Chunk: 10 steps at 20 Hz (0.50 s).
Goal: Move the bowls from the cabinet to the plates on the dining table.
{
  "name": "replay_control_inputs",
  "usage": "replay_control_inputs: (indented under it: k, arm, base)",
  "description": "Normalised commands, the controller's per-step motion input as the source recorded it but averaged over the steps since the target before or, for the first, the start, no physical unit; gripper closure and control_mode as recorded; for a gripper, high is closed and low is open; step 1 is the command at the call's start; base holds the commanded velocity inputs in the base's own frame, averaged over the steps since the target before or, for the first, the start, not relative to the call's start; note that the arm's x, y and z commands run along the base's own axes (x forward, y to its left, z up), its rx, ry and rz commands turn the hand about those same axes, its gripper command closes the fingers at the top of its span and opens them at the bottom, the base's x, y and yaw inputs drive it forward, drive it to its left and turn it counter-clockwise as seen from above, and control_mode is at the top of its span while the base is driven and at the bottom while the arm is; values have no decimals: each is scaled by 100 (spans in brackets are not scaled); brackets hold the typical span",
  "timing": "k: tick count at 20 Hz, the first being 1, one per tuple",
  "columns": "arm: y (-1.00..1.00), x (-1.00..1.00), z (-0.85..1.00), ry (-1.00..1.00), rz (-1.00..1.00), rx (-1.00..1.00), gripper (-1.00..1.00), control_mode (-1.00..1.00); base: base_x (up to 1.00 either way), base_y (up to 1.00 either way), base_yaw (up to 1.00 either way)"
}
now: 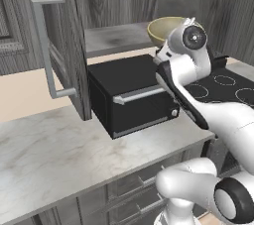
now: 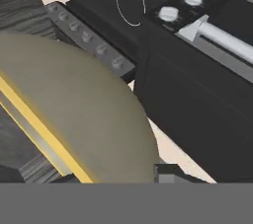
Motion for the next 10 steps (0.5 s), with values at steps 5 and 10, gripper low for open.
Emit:
replay_control_inputs:
  k: [5, 10]
  arm:
    - [-15, -100, -56, 0, 9, 0, 100, -100]
    - [-15, -89, -52, 0, 7, 0, 100, -100]
  base:
    - [0, 0, 0]
    - [0, 0, 0]
